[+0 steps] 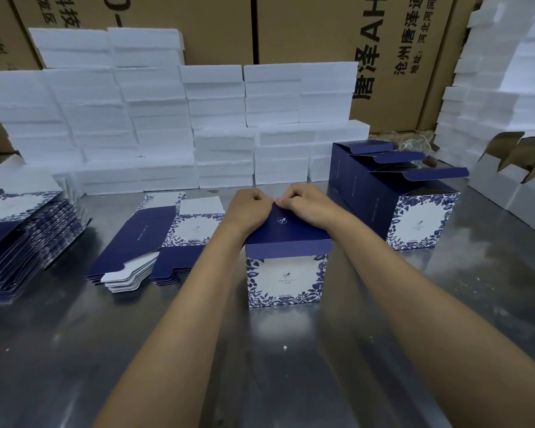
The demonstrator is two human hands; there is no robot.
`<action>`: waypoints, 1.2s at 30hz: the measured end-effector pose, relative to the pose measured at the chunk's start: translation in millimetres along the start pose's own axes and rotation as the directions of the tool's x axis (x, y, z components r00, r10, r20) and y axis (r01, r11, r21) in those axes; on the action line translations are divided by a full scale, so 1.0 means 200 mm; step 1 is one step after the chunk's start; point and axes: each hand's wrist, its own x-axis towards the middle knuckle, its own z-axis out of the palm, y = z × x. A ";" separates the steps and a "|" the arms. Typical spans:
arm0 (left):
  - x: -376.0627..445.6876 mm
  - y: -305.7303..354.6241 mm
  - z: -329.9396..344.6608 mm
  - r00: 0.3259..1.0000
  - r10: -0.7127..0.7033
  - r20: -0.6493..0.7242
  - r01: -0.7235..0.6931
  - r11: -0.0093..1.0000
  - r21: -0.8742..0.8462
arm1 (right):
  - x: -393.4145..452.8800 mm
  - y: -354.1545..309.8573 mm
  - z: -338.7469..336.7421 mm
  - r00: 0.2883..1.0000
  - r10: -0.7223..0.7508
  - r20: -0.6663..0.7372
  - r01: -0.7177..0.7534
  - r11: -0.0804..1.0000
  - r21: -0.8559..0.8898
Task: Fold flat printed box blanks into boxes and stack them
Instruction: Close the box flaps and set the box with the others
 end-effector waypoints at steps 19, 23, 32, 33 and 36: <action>-0.05 -0.04 -0.01 0.975 -0.108 -0.194 0.112 0.994 0.011 | -0.06 0.00 -0.01 0.985 0.011 -0.170 -0.075 0.925 -0.374; -0.08 -0.01 -0.02 0.982 -0.059 -0.179 0.099 0.968 0.228 | -0.13 -0.05 -0.02 0.916 -0.353 -0.190 0.155 0.750 -0.643; -0.16 -0.02 -0.05 0.933 0.351 -0.079 -0.321 0.911 0.259 | -0.38 0.08 -0.04 0.900 -0.422 -0.108 0.313 0.798 -0.514; -0.18 -0.04 -0.05 0.934 0.355 -0.053 -0.333 0.912 0.238 | -0.41 0.10 -0.03 0.878 -0.458 -0.140 0.323 0.782 -0.534; -0.29 -0.09 -0.05 0.924 0.381 -0.034 -0.372 0.917 0.144 | -0.46 0.14 0.03 0.827 -0.494 -0.270 0.361 0.833 -0.421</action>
